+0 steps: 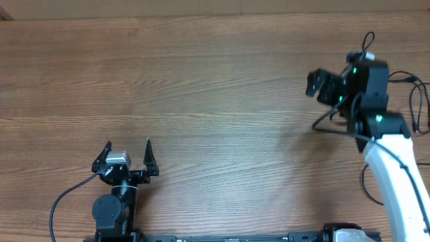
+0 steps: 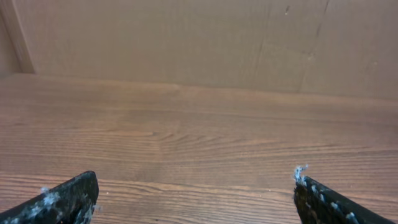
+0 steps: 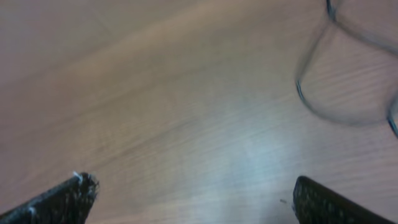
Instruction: Untangle cables
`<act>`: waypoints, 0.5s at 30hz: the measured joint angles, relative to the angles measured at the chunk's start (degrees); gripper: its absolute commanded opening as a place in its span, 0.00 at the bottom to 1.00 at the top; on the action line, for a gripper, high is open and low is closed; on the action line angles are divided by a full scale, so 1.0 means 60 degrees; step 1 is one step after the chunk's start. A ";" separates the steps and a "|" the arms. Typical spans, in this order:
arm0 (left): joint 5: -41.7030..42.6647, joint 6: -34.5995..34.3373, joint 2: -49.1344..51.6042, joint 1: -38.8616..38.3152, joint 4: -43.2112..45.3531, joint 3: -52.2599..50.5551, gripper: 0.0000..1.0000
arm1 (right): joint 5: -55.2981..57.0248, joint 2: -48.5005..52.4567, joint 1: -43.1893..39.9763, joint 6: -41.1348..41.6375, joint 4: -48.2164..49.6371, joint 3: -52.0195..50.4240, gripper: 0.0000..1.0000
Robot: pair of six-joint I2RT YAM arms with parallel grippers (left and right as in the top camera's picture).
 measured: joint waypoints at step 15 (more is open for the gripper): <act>0.0000 0.0004 0.0000 0.0004 0.0004 0.0000 1.00 | 0.0004 -0.3453 0.0000 -0.0004 0.5836 -0.5533 1.00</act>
